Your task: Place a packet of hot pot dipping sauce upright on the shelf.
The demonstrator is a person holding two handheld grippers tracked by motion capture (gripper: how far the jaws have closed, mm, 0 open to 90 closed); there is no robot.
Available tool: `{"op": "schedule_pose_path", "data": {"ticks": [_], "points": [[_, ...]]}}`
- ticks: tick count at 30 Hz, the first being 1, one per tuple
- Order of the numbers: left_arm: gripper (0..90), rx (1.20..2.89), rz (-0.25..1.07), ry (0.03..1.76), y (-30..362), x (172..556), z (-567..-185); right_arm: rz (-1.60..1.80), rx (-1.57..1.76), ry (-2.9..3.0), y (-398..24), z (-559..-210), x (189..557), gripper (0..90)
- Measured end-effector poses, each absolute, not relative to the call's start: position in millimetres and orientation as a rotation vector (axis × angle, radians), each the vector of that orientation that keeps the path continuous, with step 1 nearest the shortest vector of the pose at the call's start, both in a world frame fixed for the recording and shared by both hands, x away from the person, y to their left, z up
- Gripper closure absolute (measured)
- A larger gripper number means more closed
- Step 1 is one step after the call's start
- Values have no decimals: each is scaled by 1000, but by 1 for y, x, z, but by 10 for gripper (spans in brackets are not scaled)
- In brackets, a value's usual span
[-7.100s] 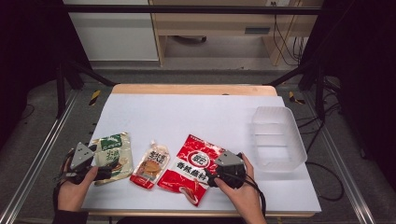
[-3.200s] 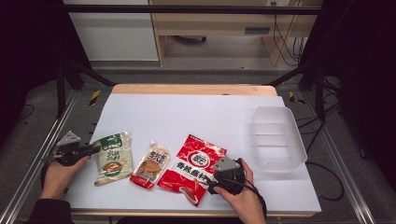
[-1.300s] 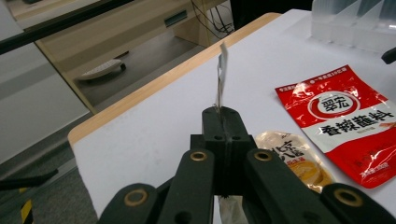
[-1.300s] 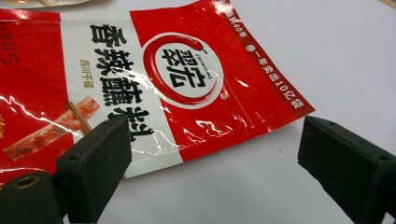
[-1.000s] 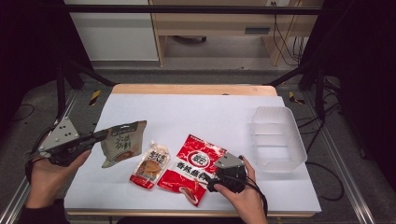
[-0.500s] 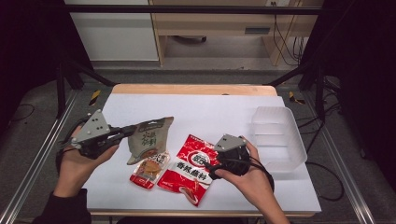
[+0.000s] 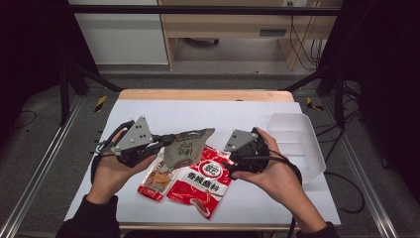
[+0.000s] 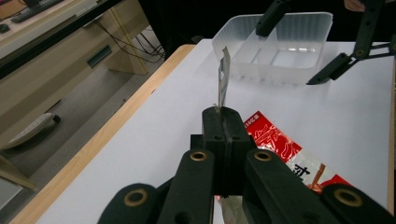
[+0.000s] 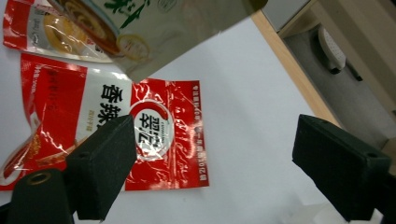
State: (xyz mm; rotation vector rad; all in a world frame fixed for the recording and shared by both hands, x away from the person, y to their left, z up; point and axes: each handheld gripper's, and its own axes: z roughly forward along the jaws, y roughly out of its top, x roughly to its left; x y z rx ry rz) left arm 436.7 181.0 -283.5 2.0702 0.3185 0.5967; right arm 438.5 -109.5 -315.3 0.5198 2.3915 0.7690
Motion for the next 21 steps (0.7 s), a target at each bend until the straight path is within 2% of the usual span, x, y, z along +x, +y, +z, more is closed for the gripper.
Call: {"op": "schedule_pose_path", "data": {"ticks": [14, 21], "points": [[900, 2113, 549, 245, 150, 435, -289, 782, 412, 2406, -120, -293, 446, 184], [900, 2116, 524, 215, 140, 433, -293, 785, 314, 2456, -111, -296, 452, 272]]}}
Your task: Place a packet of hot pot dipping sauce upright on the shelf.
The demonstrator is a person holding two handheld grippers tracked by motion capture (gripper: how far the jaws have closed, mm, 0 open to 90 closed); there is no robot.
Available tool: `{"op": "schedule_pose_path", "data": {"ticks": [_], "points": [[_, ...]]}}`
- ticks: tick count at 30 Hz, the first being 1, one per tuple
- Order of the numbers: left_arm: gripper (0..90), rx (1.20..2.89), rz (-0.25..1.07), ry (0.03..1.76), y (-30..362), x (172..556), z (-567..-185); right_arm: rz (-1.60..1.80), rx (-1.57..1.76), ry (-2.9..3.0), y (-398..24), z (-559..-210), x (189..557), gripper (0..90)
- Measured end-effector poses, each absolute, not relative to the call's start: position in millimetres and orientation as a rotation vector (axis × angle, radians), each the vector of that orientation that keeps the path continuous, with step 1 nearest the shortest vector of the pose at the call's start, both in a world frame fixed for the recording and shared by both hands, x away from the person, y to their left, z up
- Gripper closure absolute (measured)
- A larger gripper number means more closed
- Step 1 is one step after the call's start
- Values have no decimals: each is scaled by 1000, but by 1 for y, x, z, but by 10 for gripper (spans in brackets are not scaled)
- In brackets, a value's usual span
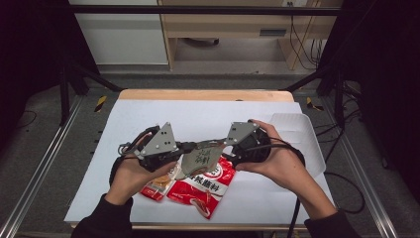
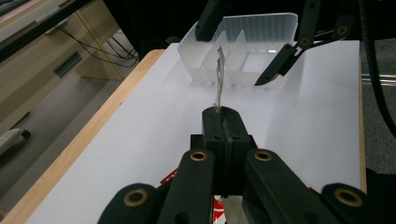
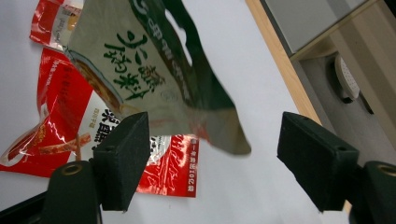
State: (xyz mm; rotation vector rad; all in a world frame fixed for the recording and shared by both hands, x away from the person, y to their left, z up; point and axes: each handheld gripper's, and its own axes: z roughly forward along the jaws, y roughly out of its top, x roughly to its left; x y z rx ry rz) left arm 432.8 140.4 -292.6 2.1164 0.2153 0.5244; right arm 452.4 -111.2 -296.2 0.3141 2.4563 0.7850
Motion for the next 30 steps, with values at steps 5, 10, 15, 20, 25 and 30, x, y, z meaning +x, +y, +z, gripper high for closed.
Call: {"op": "schedule_pose_path", "data": {"ticks": [5, 10, 15, 20, 25, 30], "points": [[900, 2118, 511, 197, 136, 431, -295, 746, 240, 2519, -100, -303, 458, 392], [900, 2104, 490, 197, 135, 429, -300, 727, 205, 2581, -96, -309, 459, 622], [900, 2094, 475, 210, 137, 430, -304, 710, 179, 2614, -95, -311, 458, 851], [900, 2067, 463, 232, 141, 431, -306, 717, 206, 2610, -93, -309, 458, 900], [887, 2053, 456, 265, 143, 433, -312, 686, 220, 2581, -89, -306, 459, 900], [636, 2040, 459, 309, 147, 434, -326, 633, 241, 2530, -90, -301, 462, 900]]}}
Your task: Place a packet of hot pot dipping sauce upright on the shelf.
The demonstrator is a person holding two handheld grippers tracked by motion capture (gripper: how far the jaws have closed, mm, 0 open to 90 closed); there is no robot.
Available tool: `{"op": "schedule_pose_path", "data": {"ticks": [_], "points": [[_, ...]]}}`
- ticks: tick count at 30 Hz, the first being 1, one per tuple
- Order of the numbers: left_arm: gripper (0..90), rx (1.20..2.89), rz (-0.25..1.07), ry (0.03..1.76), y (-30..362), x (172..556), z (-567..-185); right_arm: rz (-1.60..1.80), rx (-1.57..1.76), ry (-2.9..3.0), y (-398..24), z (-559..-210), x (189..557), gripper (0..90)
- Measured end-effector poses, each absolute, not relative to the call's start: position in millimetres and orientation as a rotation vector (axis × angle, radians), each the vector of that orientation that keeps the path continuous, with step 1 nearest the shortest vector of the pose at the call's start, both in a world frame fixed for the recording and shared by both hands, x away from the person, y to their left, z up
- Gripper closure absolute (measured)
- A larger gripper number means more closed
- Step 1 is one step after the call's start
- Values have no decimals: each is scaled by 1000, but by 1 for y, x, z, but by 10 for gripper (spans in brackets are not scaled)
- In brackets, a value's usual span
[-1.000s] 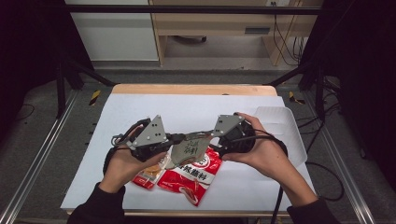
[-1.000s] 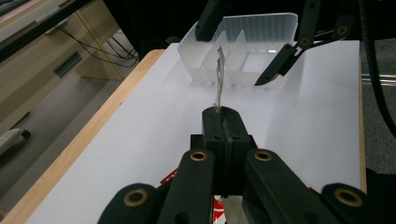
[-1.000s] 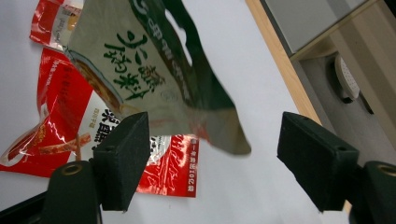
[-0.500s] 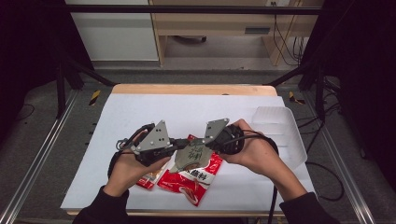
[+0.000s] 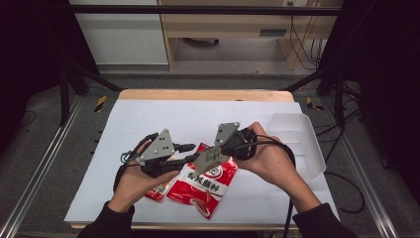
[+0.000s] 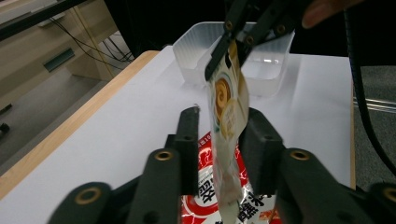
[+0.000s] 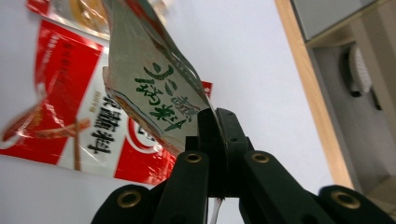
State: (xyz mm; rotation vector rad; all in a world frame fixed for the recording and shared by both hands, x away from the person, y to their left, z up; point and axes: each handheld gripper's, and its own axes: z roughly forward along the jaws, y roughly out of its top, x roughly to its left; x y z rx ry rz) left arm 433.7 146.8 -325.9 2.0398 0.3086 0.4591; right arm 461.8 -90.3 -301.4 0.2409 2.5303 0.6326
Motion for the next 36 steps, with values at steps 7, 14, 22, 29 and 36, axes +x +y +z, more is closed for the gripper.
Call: {"op": "schedule_pose_path", "data": {"ticks": [7, 14, 22, 29, 36], "points": [[364, 2053, 527, 405, 162, 434, -345, 640, 300, 2448, -103, -296, 465, 900], [187, 2070, 642, 568, 197, 430, -377, 694, 386, 2347, -123, -287, 465, 900], [87, 2028, 781, 717, 241, 417, -412, 744, 507, 2256, -151, -273, 468, 900], [76, 2015, 848, 789, 260, 411, -426, 768, 612, 2192, -174, -262, 476, 900], [76, 2009, 865, 818, 262, 409, -433, 774, 701, 2145, -199, -260, 487, 900]]}}
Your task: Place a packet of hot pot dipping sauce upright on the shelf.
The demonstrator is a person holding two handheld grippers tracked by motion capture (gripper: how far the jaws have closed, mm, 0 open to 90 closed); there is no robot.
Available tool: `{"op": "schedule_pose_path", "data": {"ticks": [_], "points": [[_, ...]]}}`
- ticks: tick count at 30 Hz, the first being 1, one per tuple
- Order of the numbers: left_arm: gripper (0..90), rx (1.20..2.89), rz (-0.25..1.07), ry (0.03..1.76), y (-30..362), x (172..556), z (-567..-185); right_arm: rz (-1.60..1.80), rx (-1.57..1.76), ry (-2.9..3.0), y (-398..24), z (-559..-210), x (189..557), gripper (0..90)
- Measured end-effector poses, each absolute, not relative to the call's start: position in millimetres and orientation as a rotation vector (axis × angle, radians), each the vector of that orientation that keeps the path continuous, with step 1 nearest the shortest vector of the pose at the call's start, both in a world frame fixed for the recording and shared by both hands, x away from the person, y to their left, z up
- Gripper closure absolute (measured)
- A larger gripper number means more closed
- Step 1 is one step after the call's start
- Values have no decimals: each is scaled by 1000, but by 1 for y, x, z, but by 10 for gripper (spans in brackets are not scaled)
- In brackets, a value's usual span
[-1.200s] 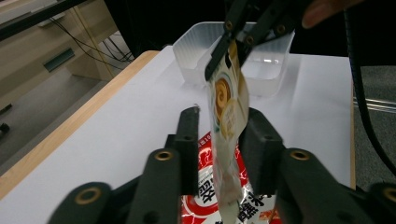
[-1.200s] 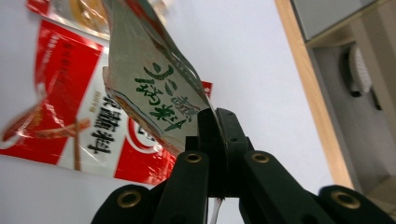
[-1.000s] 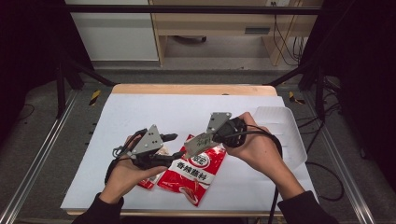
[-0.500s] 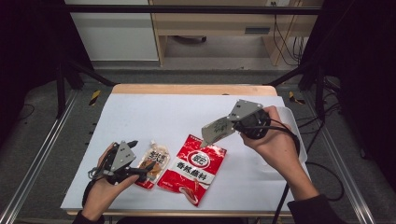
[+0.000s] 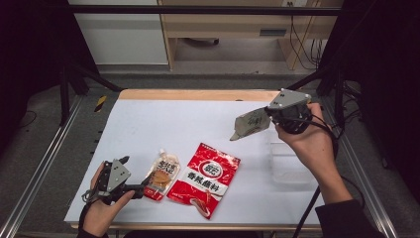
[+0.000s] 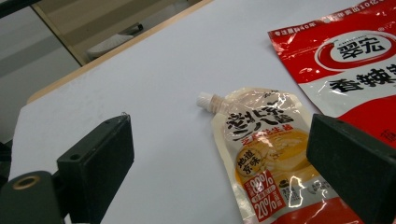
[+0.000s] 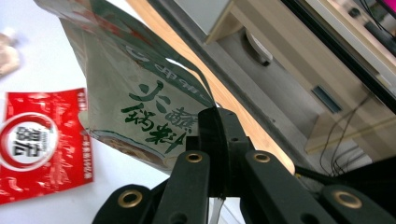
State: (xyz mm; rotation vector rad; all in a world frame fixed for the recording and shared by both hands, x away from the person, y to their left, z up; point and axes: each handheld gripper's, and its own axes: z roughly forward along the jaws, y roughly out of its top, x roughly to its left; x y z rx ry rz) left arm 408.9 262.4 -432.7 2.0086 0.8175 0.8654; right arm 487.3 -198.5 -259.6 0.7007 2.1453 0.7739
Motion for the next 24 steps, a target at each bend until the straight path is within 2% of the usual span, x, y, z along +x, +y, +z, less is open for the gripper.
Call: {"op": "schedule_pose_path", "data": {"ticks": [14, 24], "points": [[72, 1945, 937, 857, 277, 412, -431, 704, 907, 2056, -260, -260, 507, 900], [72, 1932, 921, 911, 283, 414, -433, 664, 1025, 2010, -294, -288, 533, 900]]}}
